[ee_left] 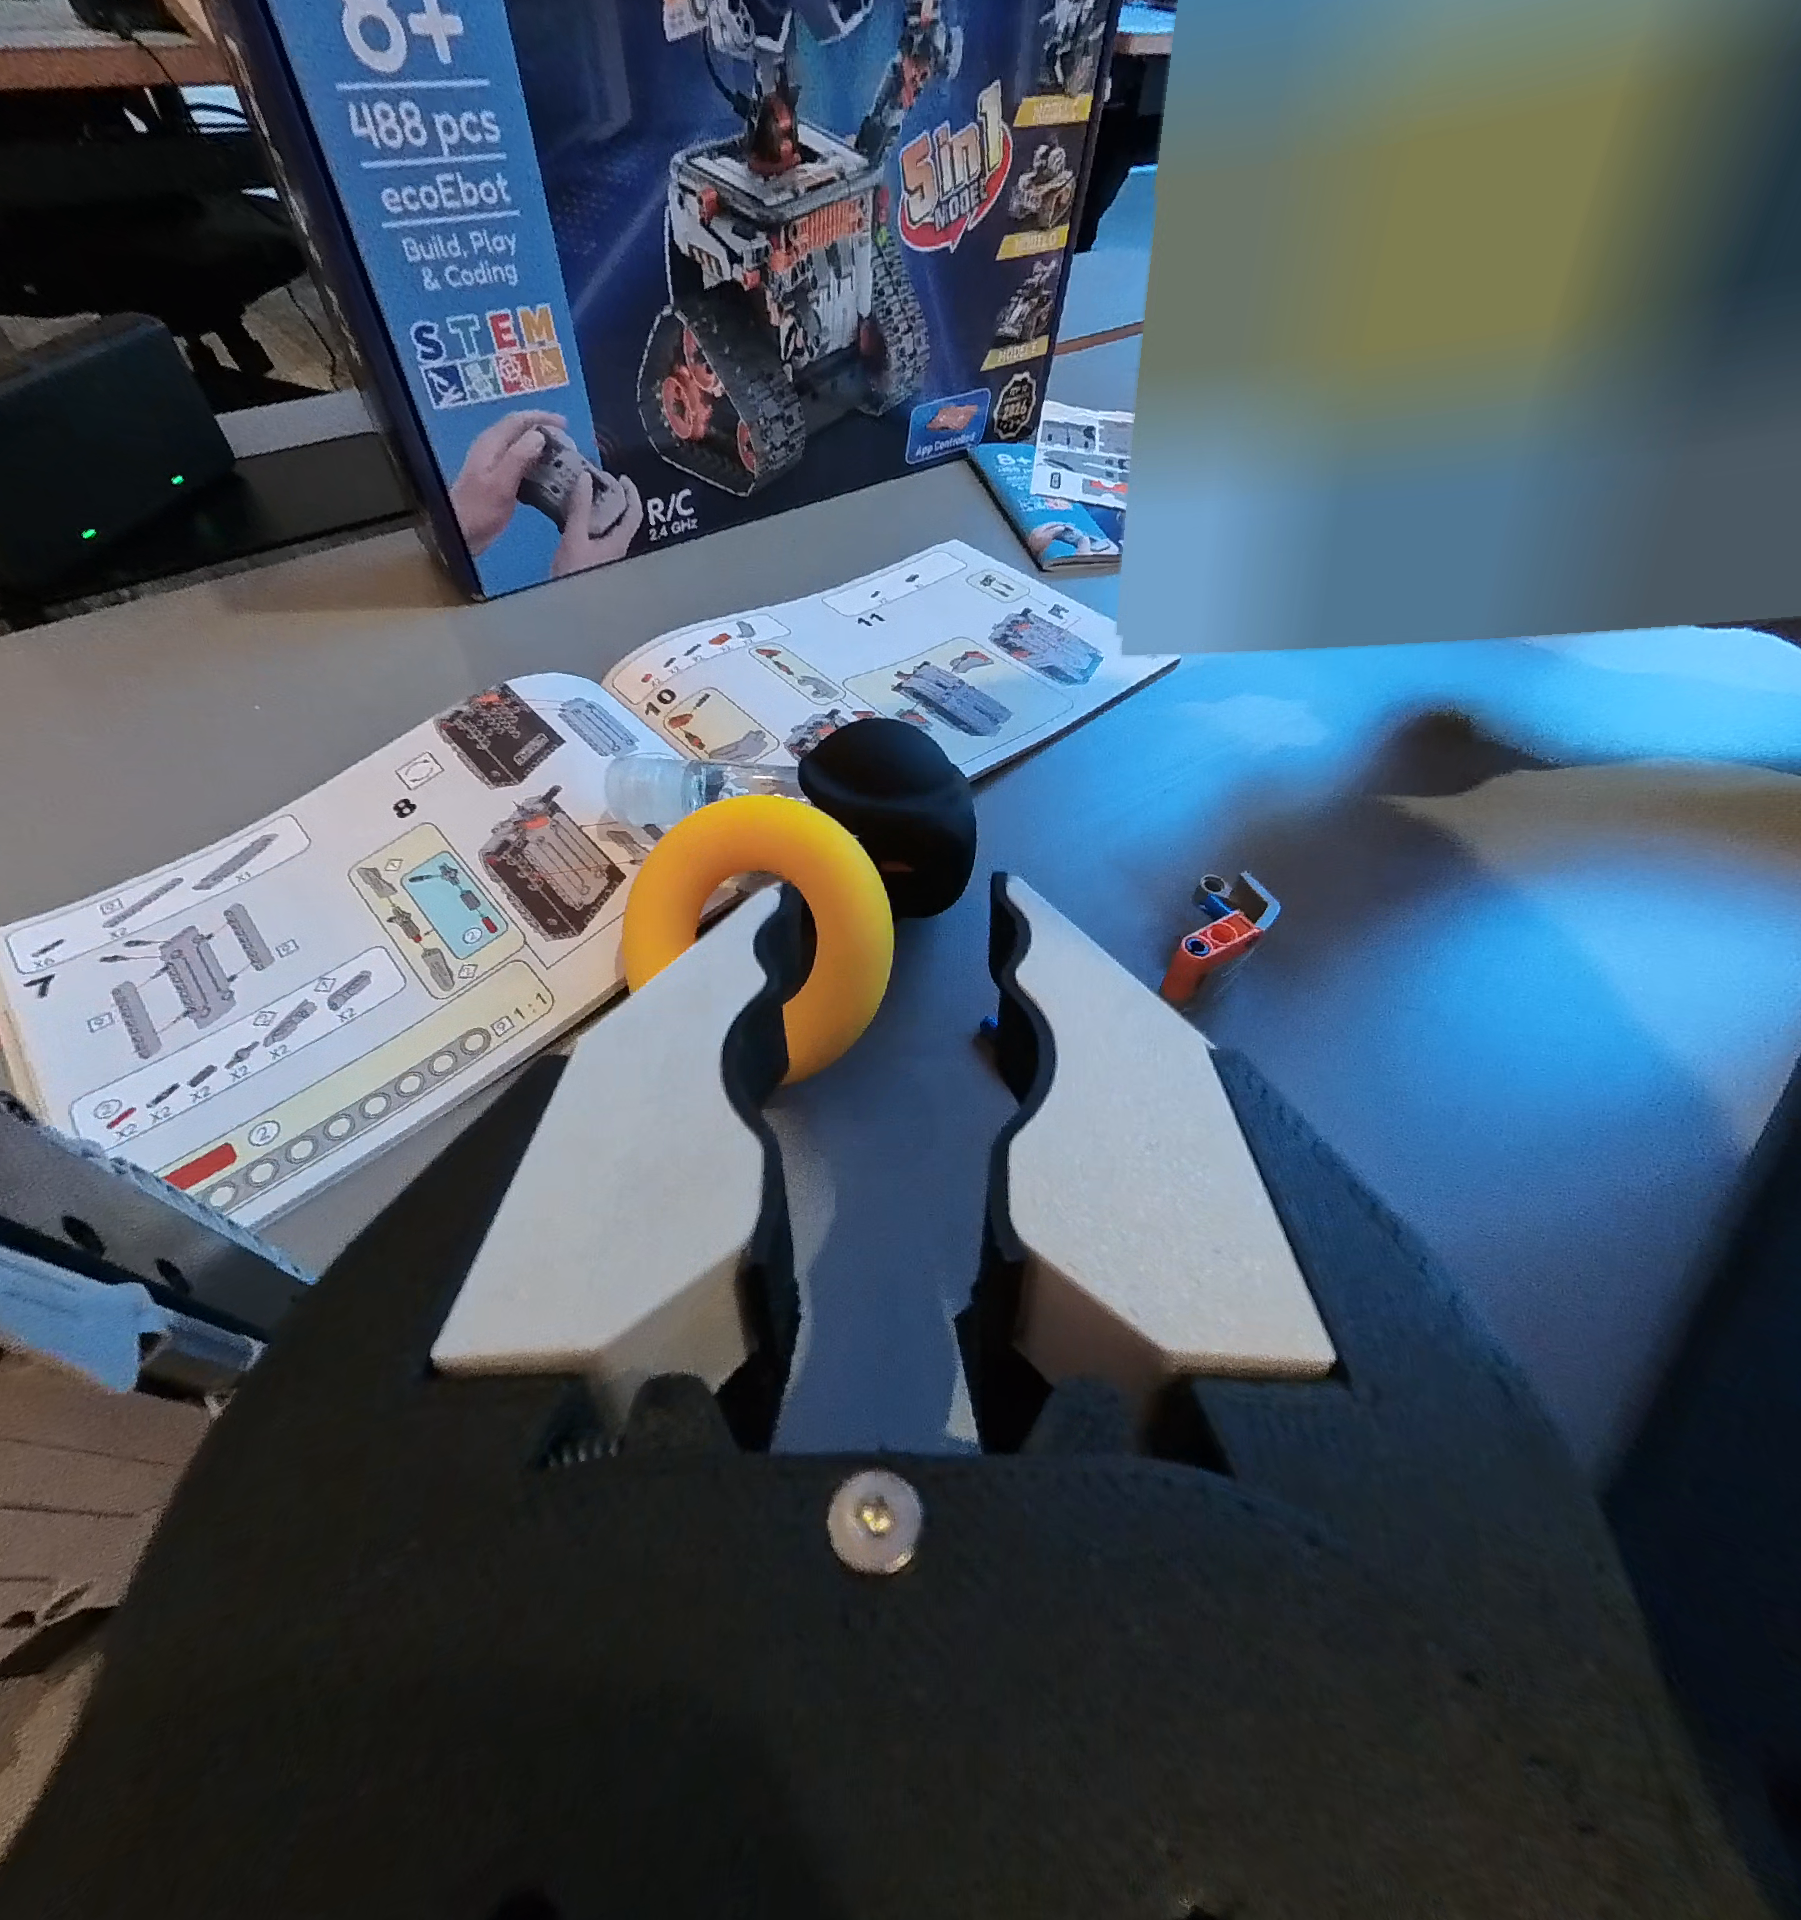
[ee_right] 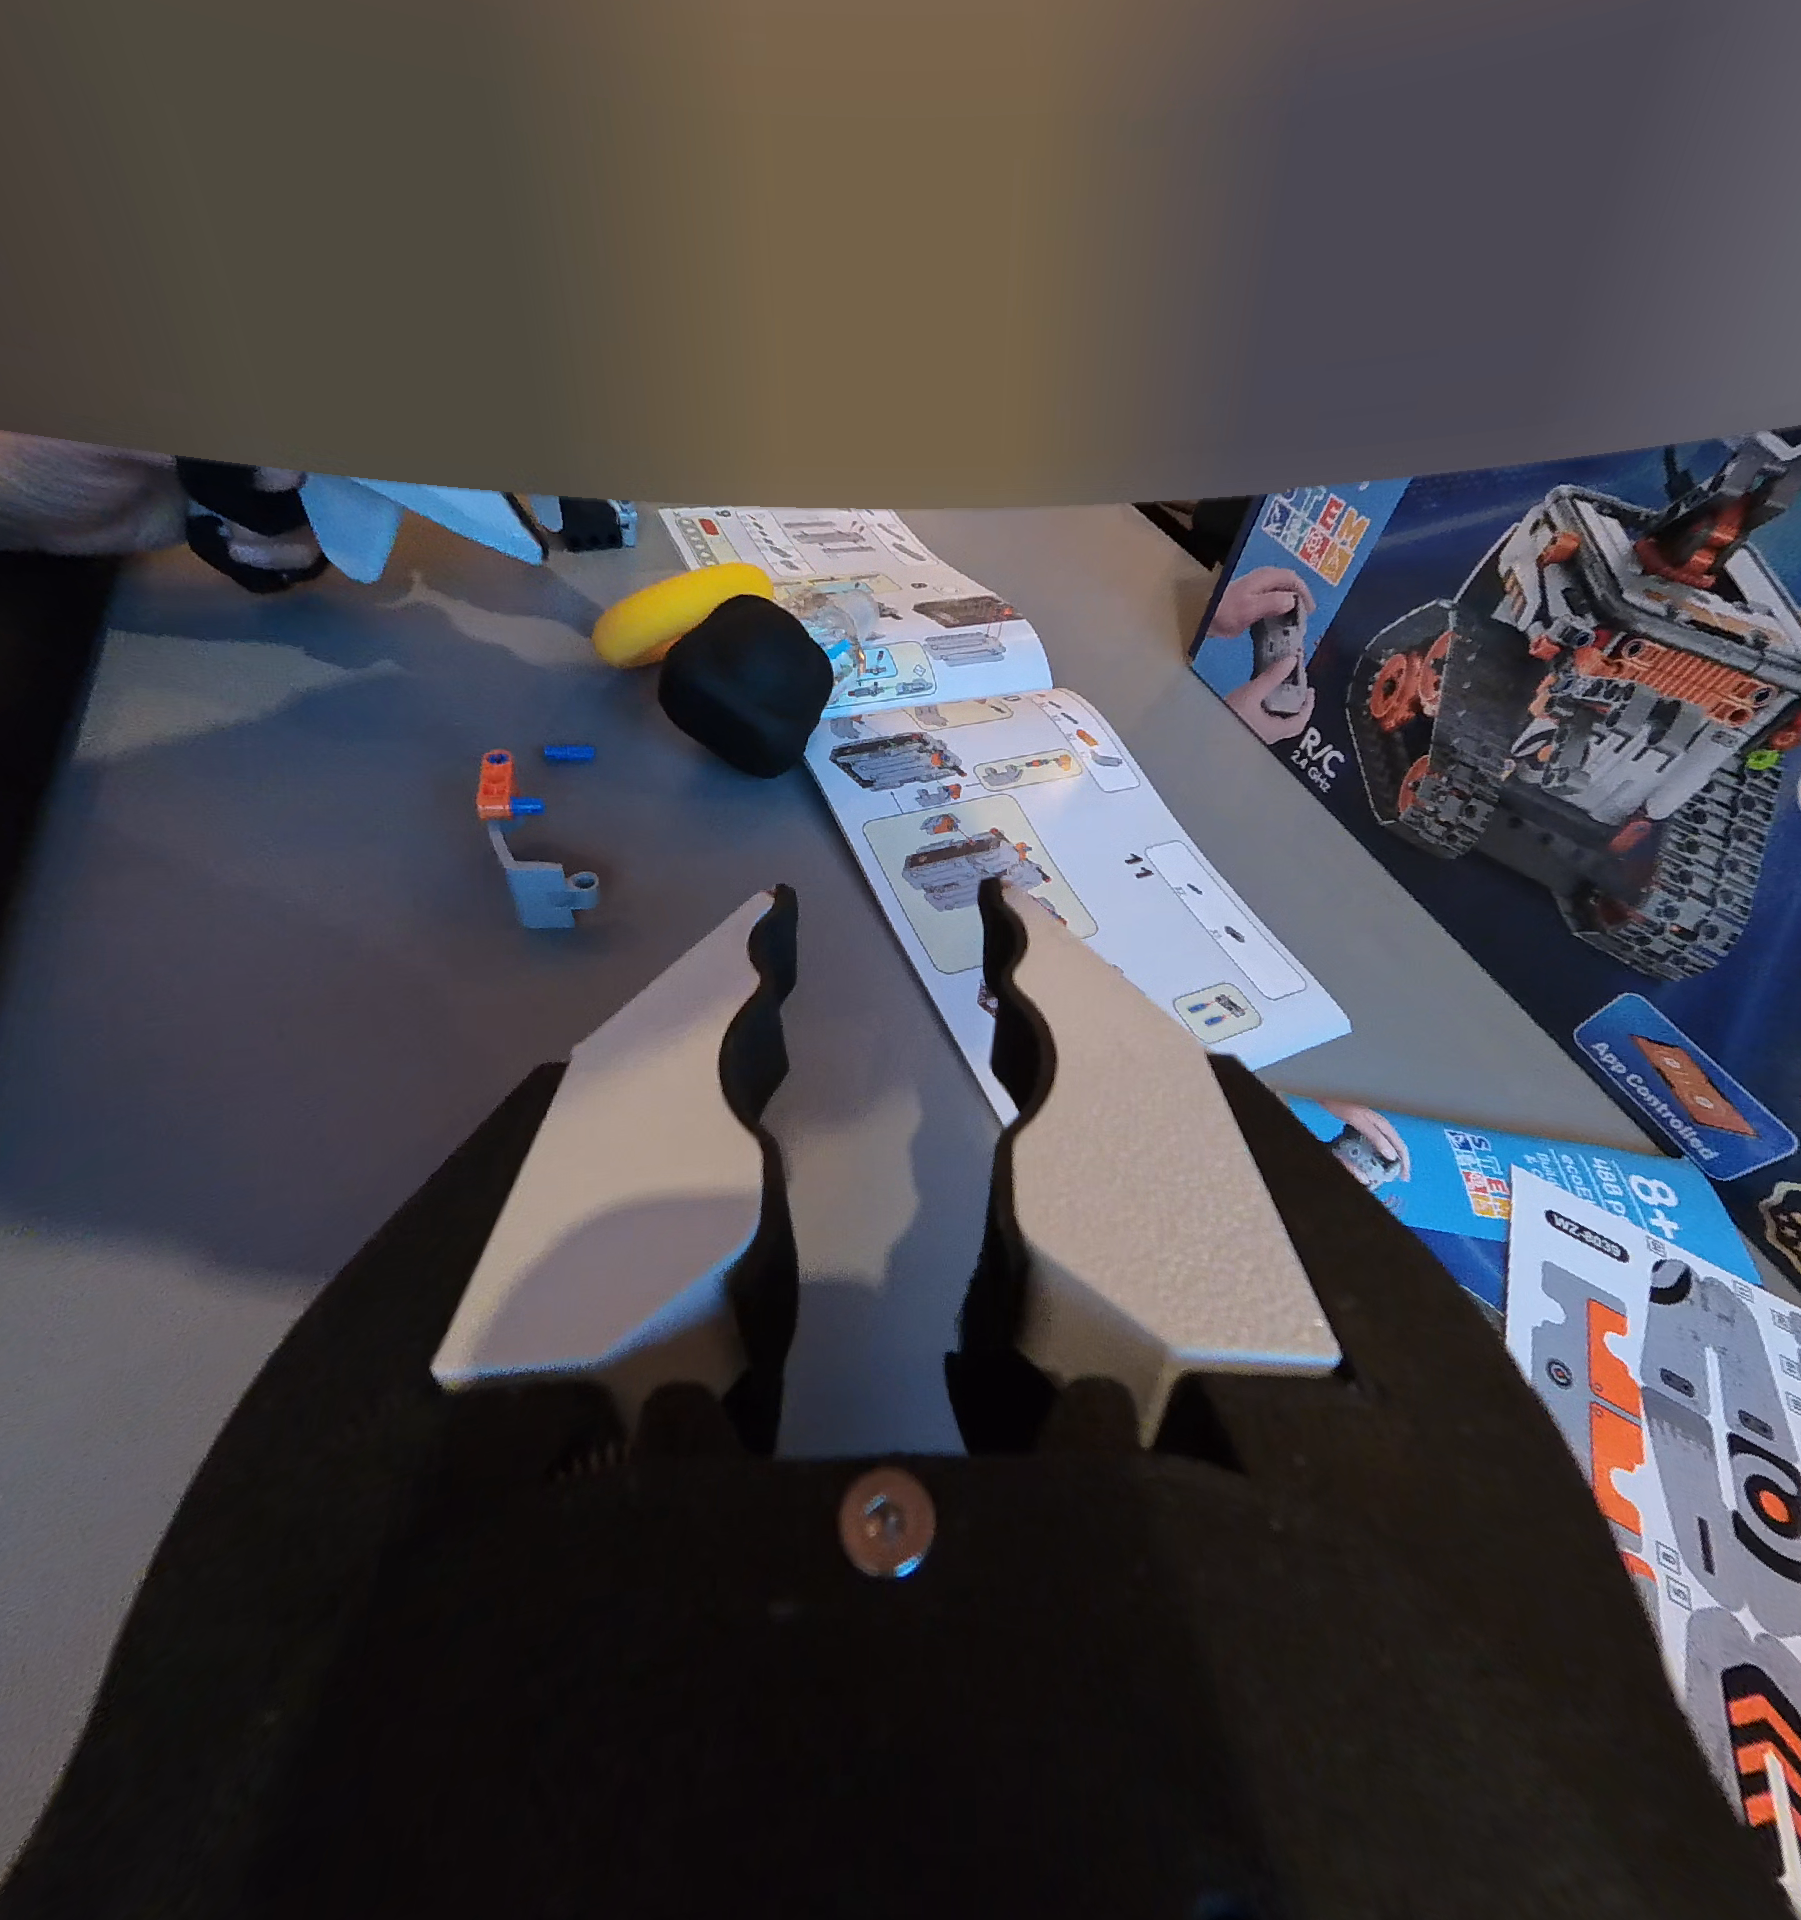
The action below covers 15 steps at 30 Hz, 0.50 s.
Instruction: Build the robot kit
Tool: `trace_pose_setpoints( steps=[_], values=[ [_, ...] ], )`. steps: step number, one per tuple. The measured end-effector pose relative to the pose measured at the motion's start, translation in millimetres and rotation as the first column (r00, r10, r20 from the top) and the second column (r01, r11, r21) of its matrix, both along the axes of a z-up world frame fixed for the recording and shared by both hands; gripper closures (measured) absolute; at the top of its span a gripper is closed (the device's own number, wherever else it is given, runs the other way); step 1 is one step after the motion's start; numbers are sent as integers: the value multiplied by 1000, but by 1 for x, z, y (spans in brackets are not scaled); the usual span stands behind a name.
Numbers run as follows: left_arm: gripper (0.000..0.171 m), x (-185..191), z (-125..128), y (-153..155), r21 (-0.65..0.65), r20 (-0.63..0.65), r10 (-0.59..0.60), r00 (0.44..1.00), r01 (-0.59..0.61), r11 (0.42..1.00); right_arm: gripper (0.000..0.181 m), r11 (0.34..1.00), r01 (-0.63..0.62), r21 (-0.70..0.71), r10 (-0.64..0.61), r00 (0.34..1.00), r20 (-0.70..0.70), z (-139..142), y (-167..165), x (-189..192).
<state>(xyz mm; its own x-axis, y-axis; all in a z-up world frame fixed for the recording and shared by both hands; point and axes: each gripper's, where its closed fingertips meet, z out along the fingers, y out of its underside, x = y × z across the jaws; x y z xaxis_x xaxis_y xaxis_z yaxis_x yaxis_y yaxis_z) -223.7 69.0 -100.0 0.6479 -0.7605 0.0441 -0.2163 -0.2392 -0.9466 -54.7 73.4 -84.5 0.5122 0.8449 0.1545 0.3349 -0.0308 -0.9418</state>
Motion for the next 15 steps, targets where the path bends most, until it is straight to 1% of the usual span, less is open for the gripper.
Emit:
trace_pose_setpoints(
  steps=[1,3,6,8,9,10,11,12,13,14,15],
  values=[
    [137,0,0,0,9,-12,2,1000,-2,1000,148,1000,0,-8,0,1000,-8,1,-1,0],
    [137,2,-1,-1,25,-37,-2,999,3,1000,159,999,8,-36,-9,1000,-14,3,-2,2],
    [137,5,-1,-3,38,-60,-12,998,14,999,157,998,42,-43,-44,998,-44,8,4,6],
    [136,4,5,0,52,-41,12,999,-10,999,153,998,57,-40,-59,996,-64,8,9,6],
    [132,3,9,5,32,-21,28,999,-28,999,153,996,82,-30,-84,994,-66,9,15,6],
    [132,4,14,8,-9,-1,29,1000,-29,1000,154,993,120,-10,-120,990,-76,18,23,6],
    [132,6,26,11,-29,21,19,1000,-18,999,158,990,138,33,-134,984,-116,38,28,3],
    [133,8,41,13,-16,31,13,999,-13,1000,159,989,128,77,-112,976,-184,65,30,-5],
    [134,5,55,17,22,13,40,999,-40,999,161,988,110,111,-82,969,-234,89,30,-13],
    [131,0,65,22,67,-22,85,996,-83,994,161,985,113,127,-79,966,-247,105,36,-21],
    [129,-4,72,24,104,-55,117,992,-111,988,158,984,128,122,-98,969,-228,112,44,-27]
  ],
)
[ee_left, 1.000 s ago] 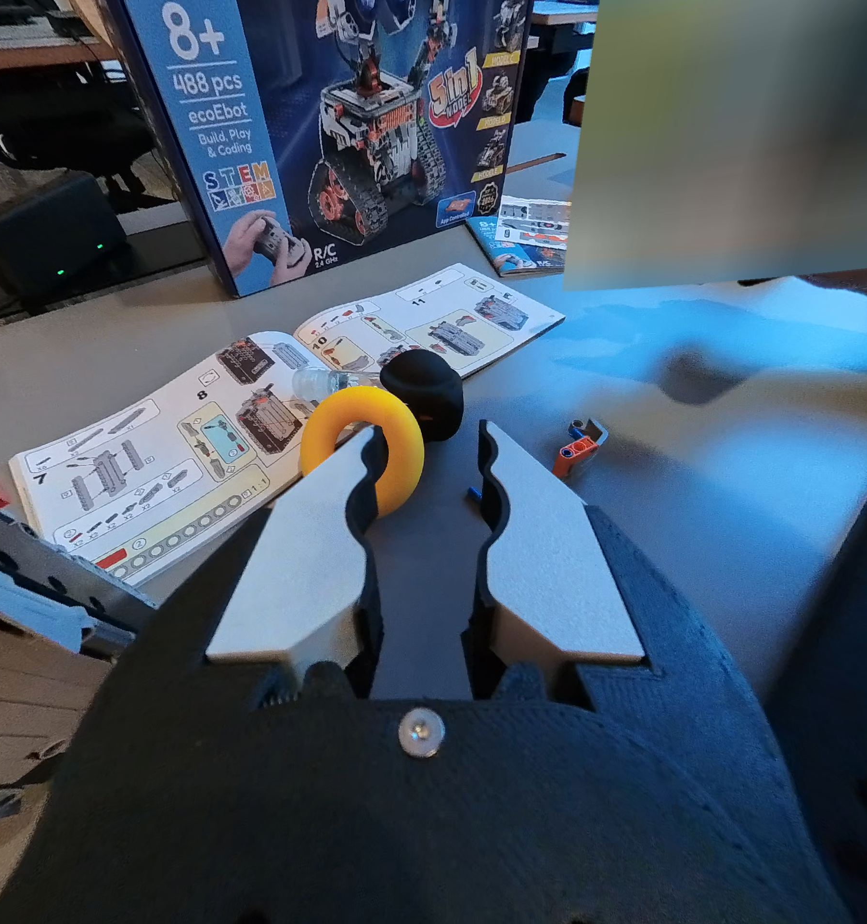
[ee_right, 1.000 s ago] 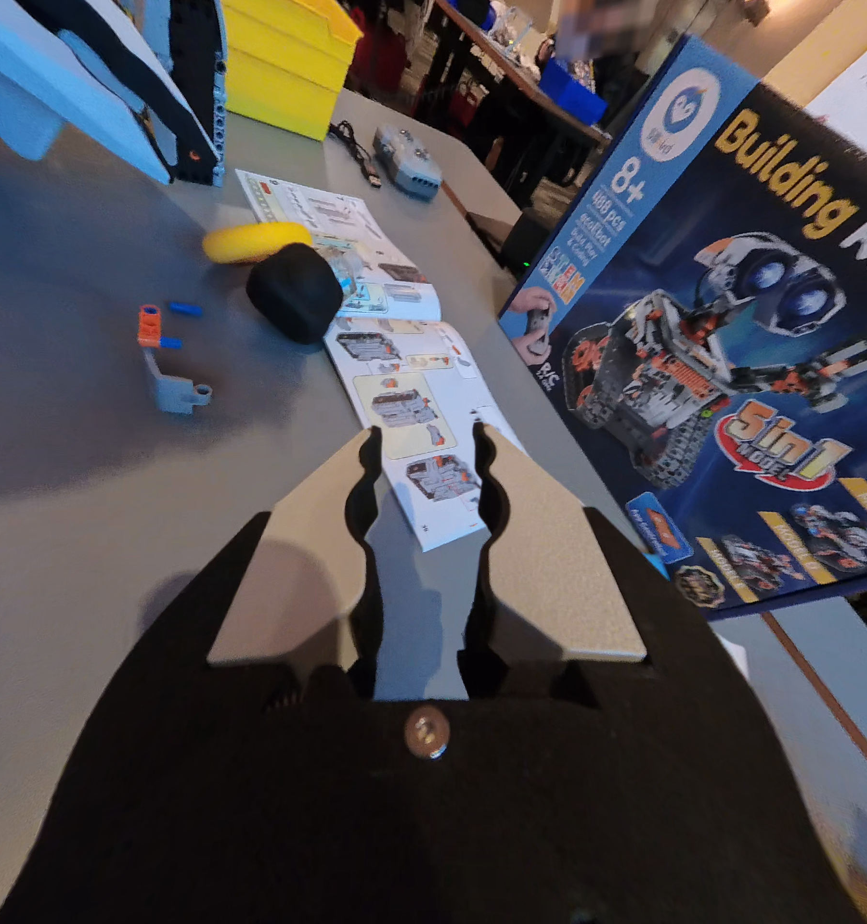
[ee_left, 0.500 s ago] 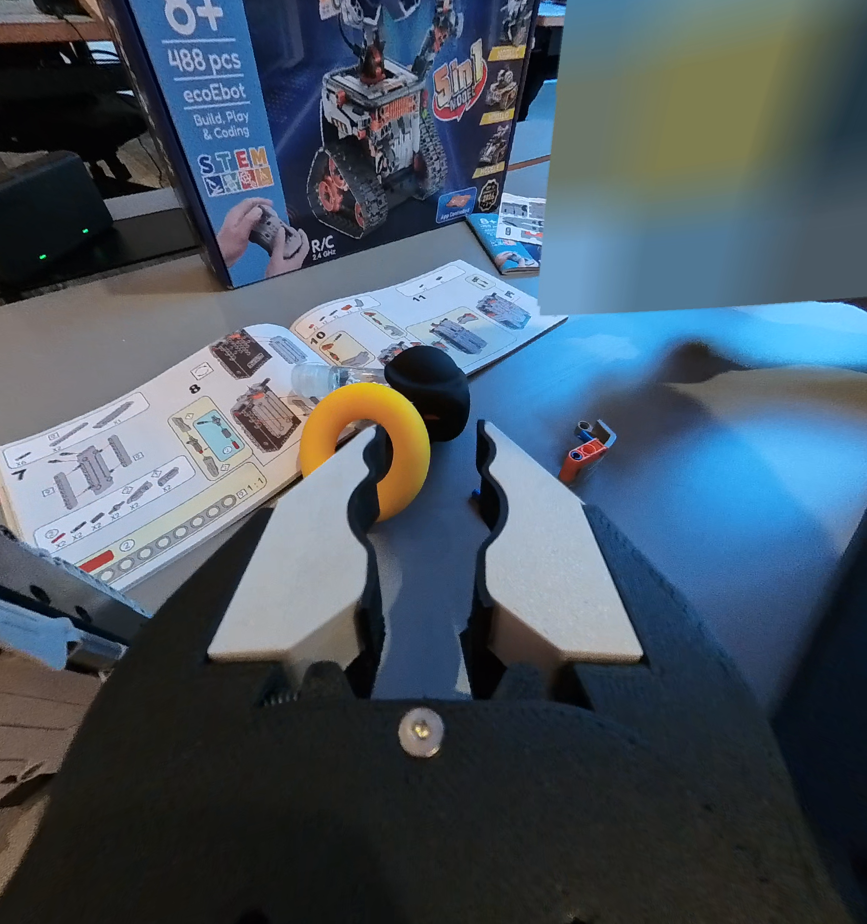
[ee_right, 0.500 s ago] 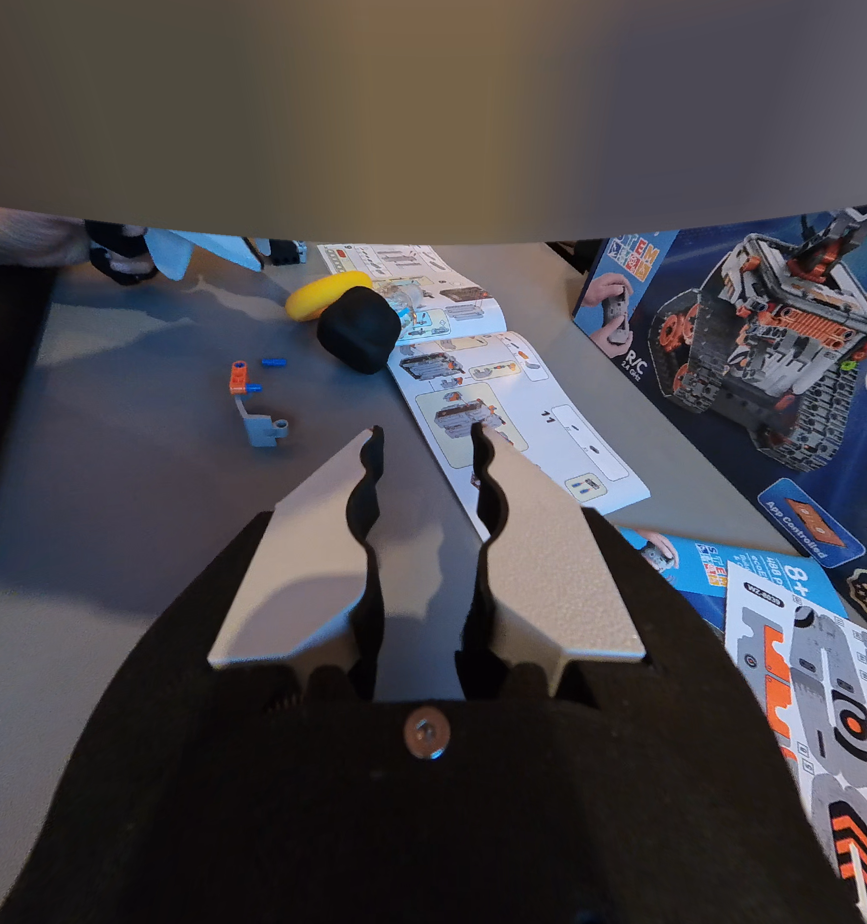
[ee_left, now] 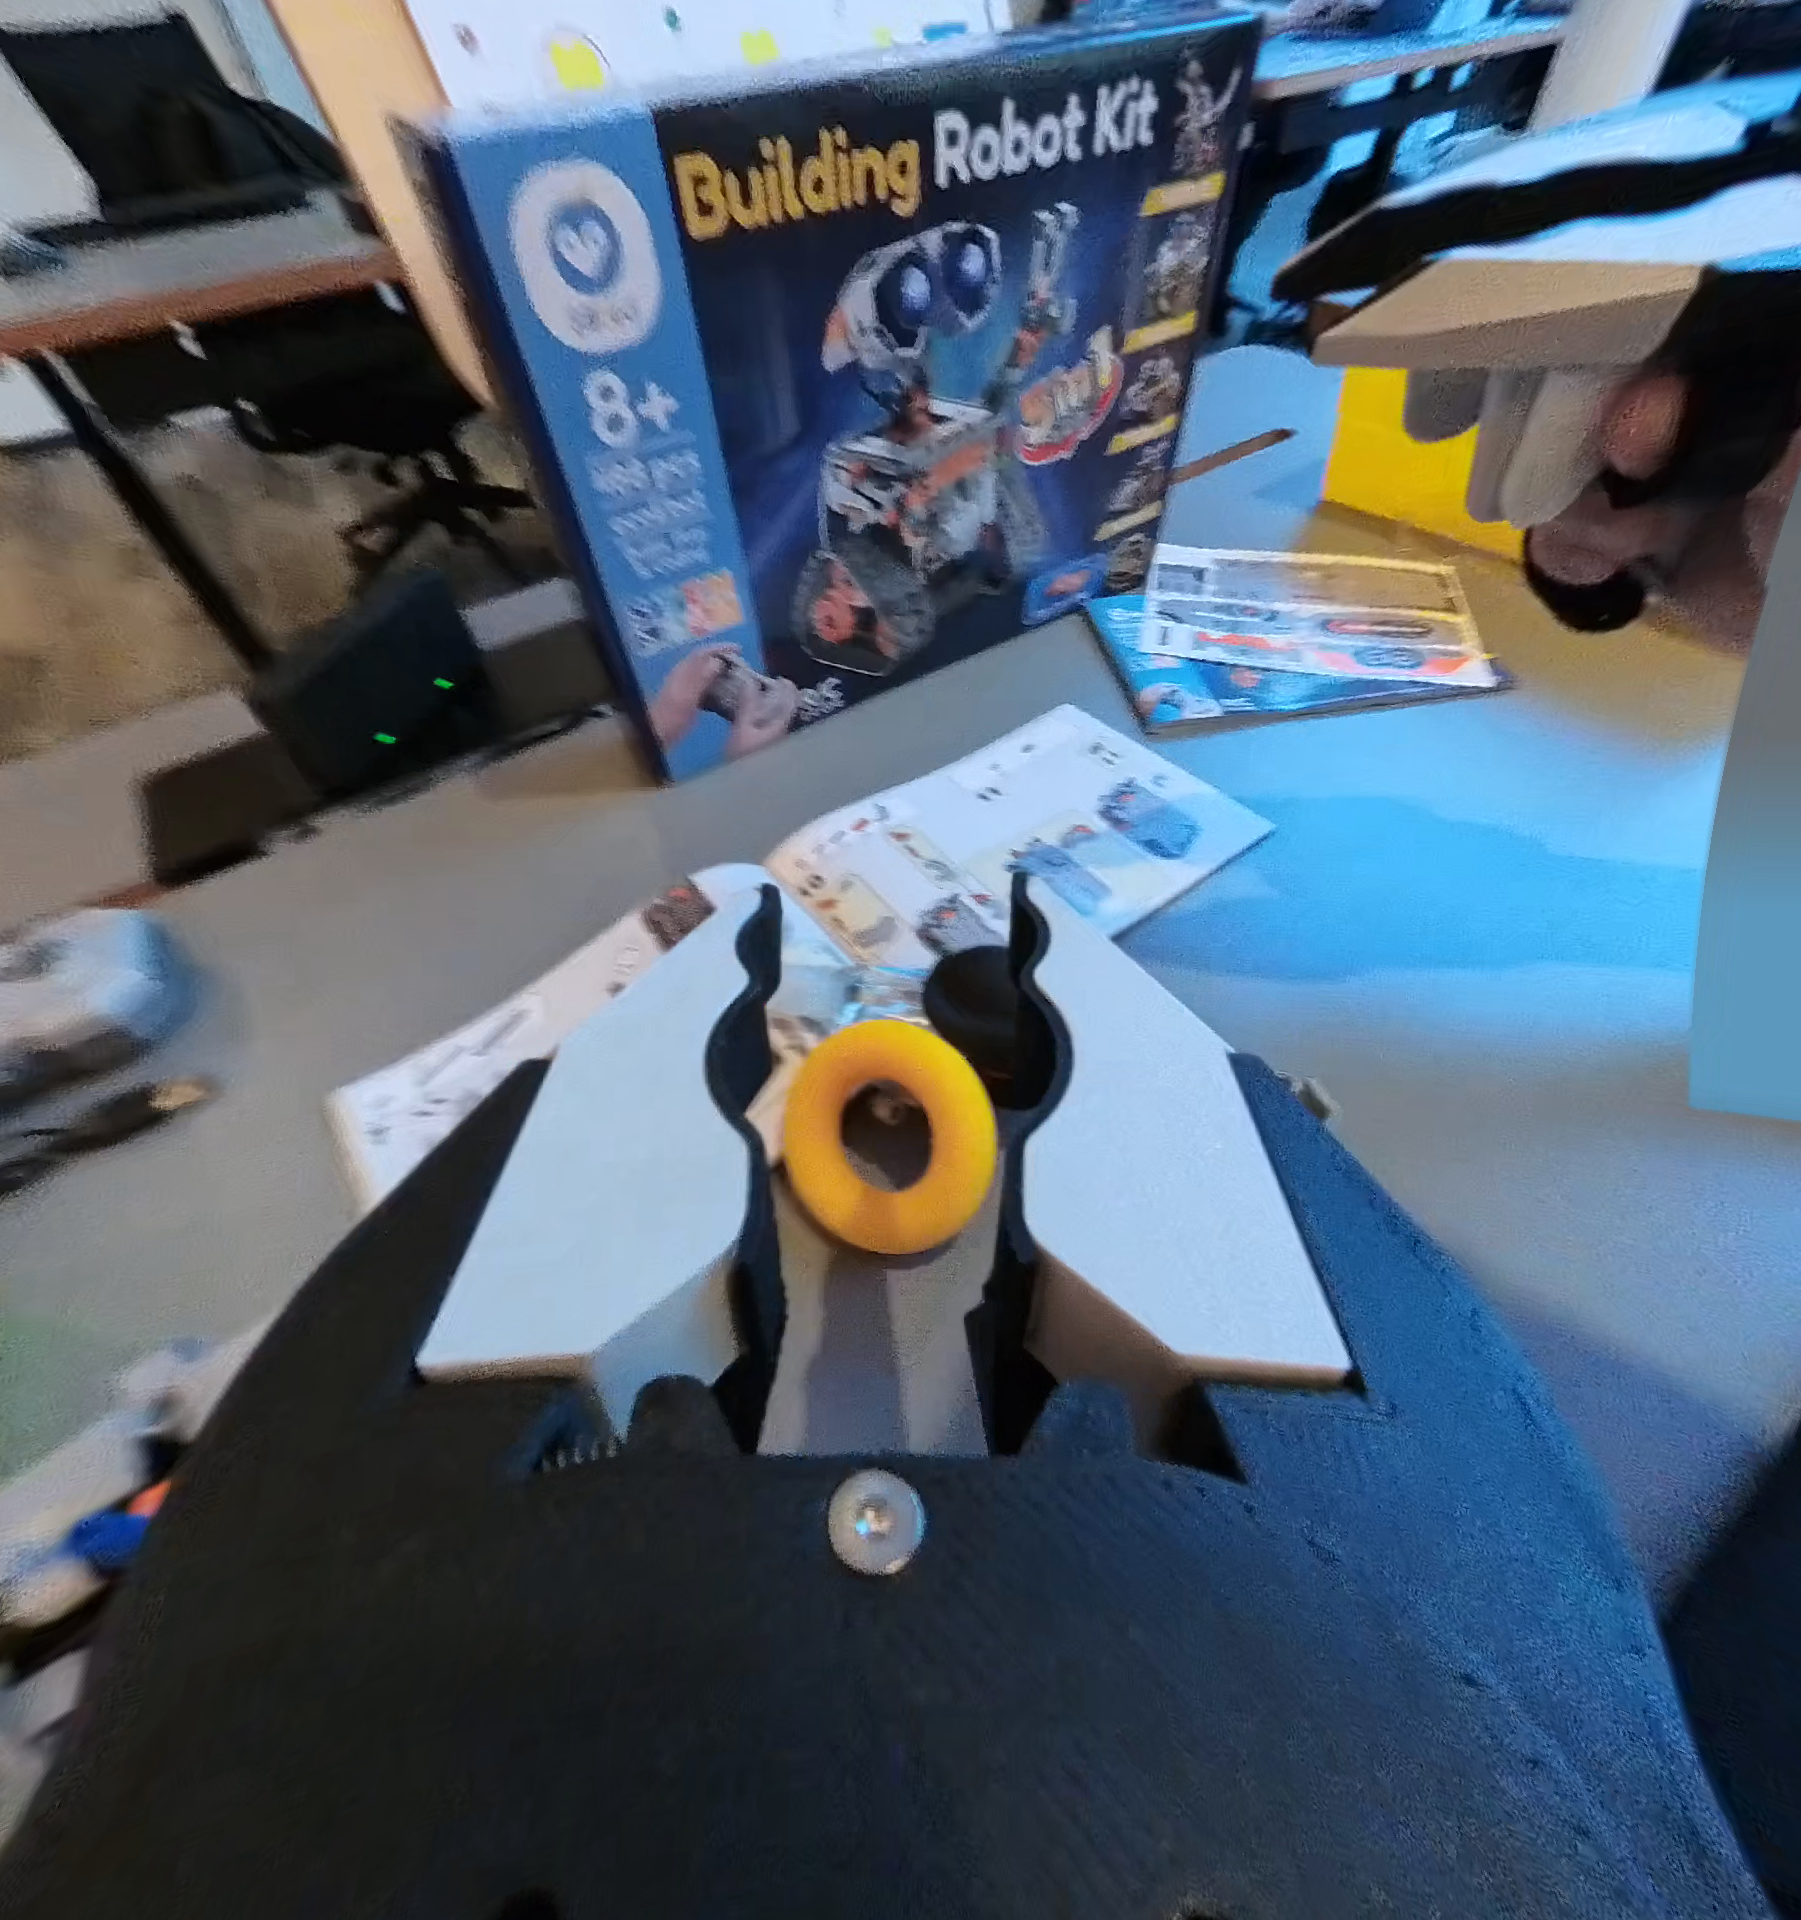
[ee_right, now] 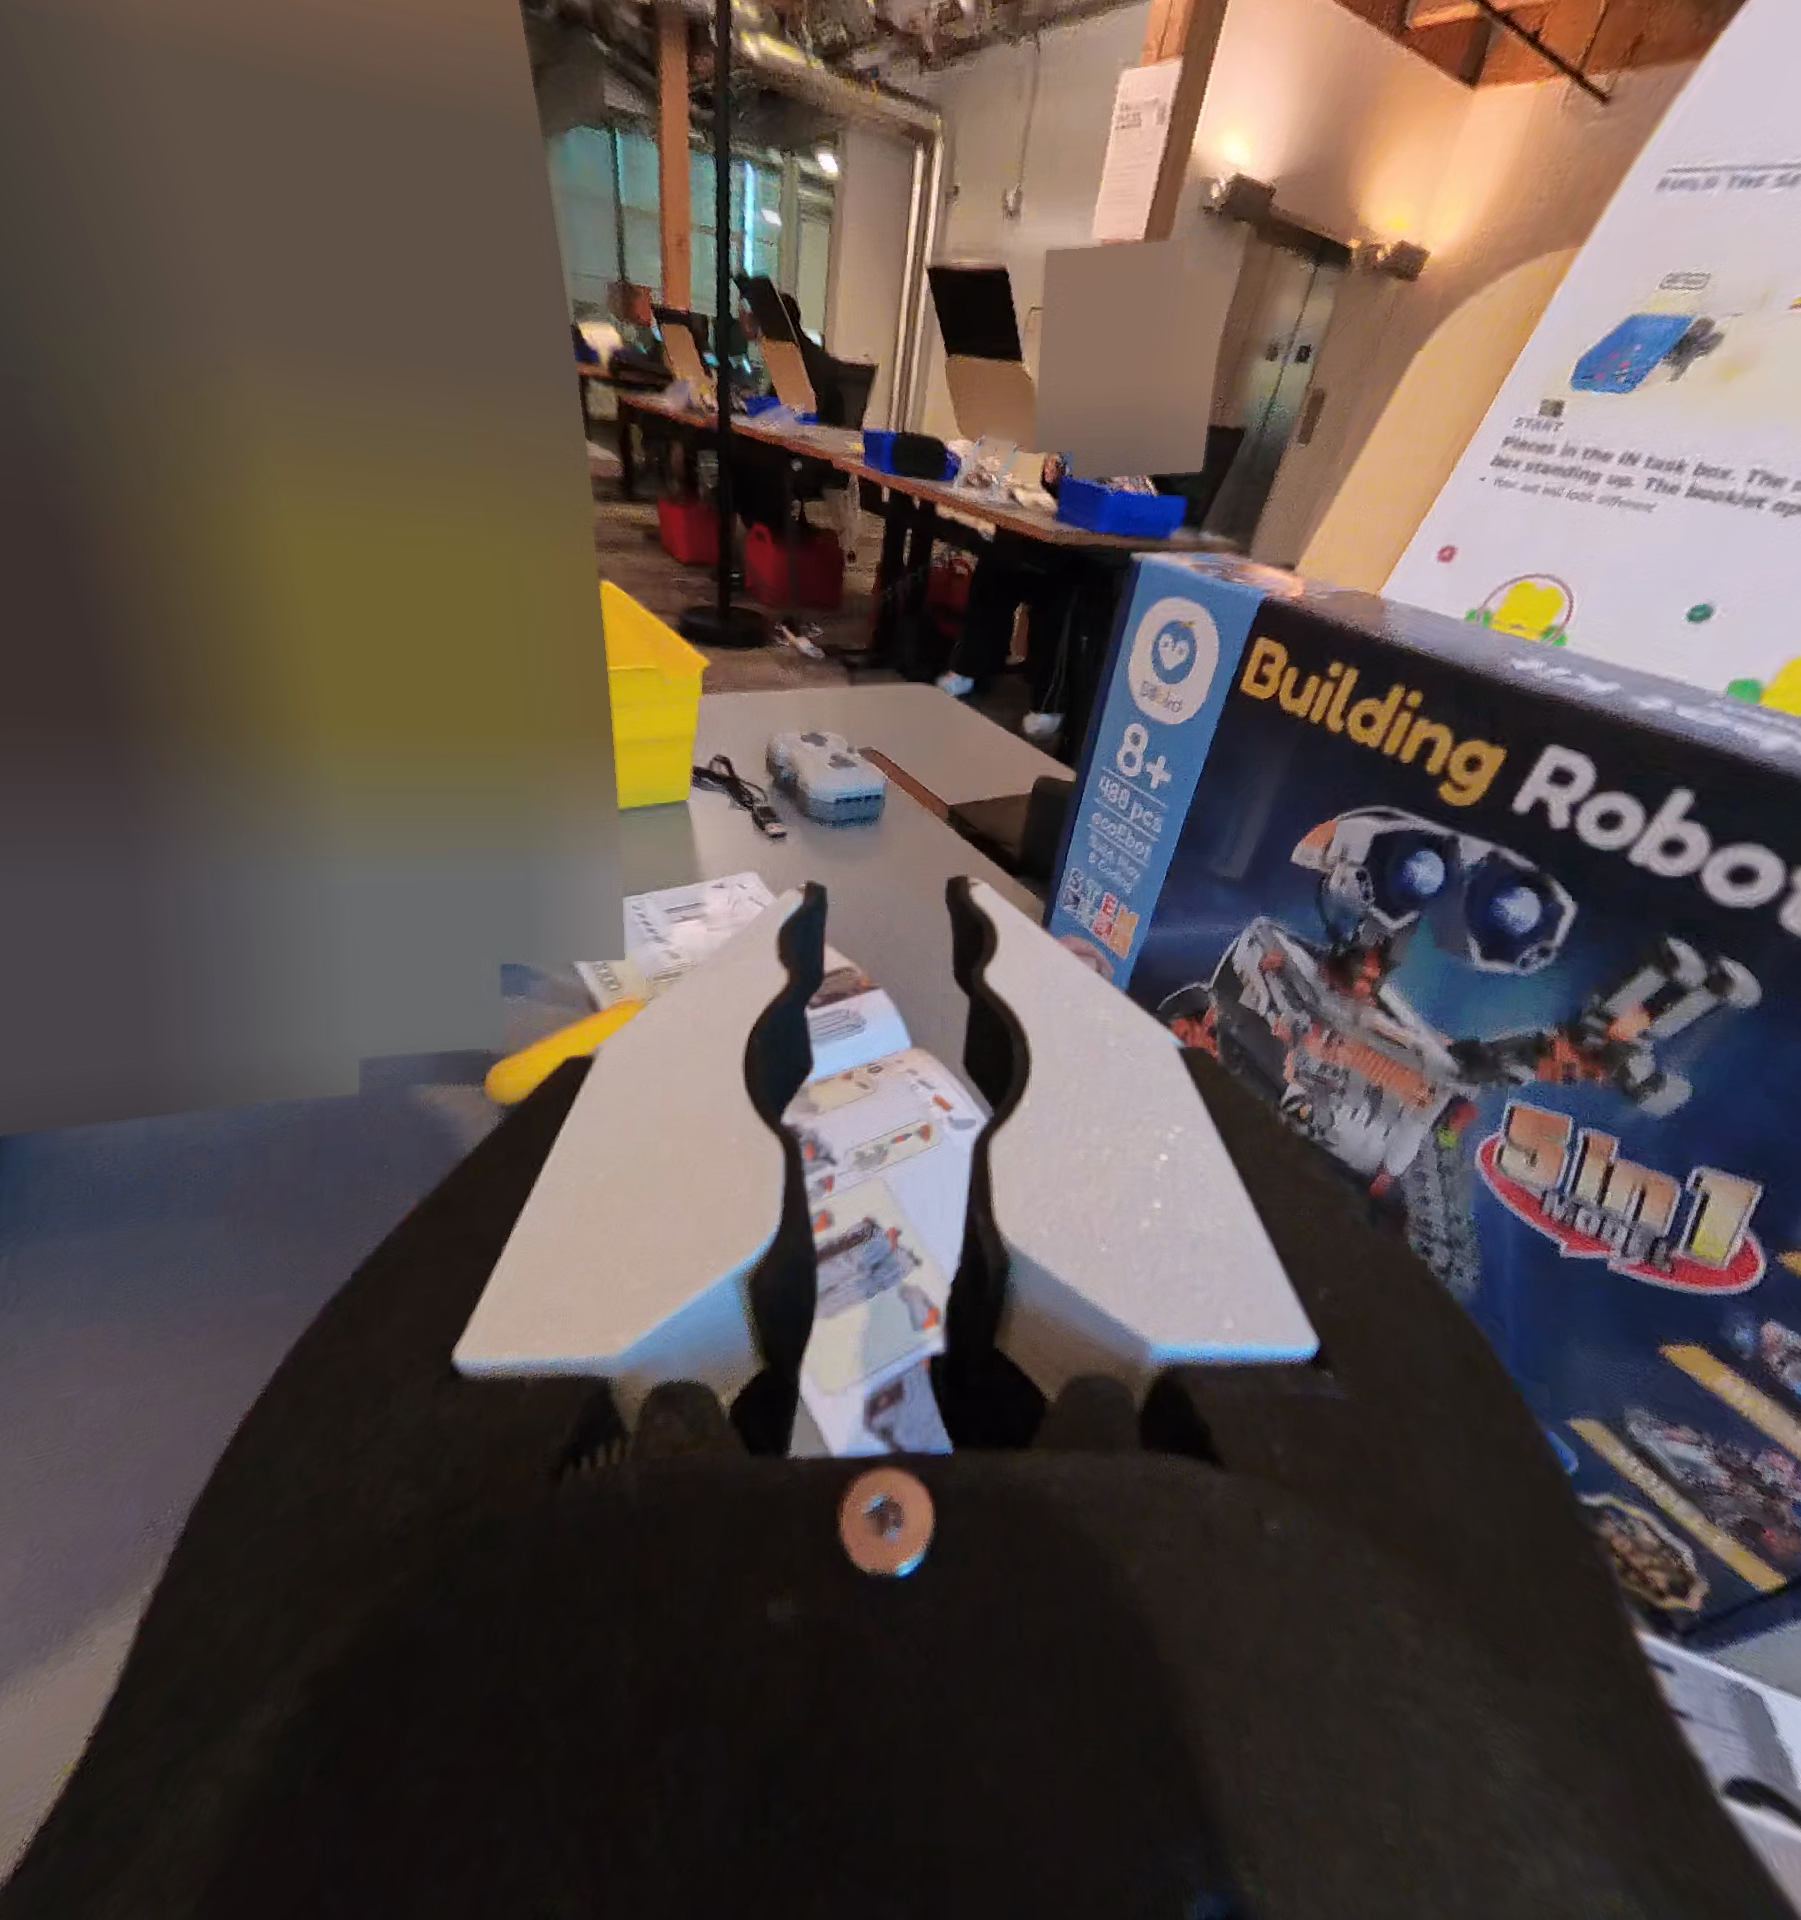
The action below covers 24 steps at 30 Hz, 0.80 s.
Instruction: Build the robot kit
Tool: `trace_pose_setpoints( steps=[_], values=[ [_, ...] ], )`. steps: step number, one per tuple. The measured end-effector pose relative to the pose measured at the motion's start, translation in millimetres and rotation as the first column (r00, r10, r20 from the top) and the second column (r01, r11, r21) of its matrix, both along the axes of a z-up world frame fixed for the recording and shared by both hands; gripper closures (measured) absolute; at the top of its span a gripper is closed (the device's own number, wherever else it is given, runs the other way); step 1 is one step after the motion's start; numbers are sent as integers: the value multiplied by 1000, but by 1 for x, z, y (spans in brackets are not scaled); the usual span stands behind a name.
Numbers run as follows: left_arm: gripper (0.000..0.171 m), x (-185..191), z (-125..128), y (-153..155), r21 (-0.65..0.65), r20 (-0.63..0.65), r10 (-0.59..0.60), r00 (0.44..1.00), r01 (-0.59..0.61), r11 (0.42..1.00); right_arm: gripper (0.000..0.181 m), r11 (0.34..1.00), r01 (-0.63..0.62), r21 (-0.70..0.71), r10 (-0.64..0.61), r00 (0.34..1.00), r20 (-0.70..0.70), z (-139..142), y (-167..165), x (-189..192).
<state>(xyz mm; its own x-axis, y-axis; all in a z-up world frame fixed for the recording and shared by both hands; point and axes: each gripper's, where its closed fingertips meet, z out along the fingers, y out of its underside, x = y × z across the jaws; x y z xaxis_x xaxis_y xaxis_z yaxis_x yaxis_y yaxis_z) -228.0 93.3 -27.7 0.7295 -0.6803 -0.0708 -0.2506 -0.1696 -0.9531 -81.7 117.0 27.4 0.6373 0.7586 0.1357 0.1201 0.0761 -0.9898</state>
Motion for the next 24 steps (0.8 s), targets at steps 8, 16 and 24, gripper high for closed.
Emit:
trace_pose_setpoints(
  steps=[8,16,24],
  values=[
    [127,-26,5,-36,-75,46,28,999,-24,997,149,978,-138,-160,145,989,35,-5,-21,-53],
    [131,-48,-28,-79,-114,152,70,986,-53,992,107,931,-308,-198,361,677,642,-125,-29,-135],
    [131,-61,-33,-104,-135,149,54,987,-33,990,104,904,-256,-344,428,525,735,-162,-21,-165]
  ],
)
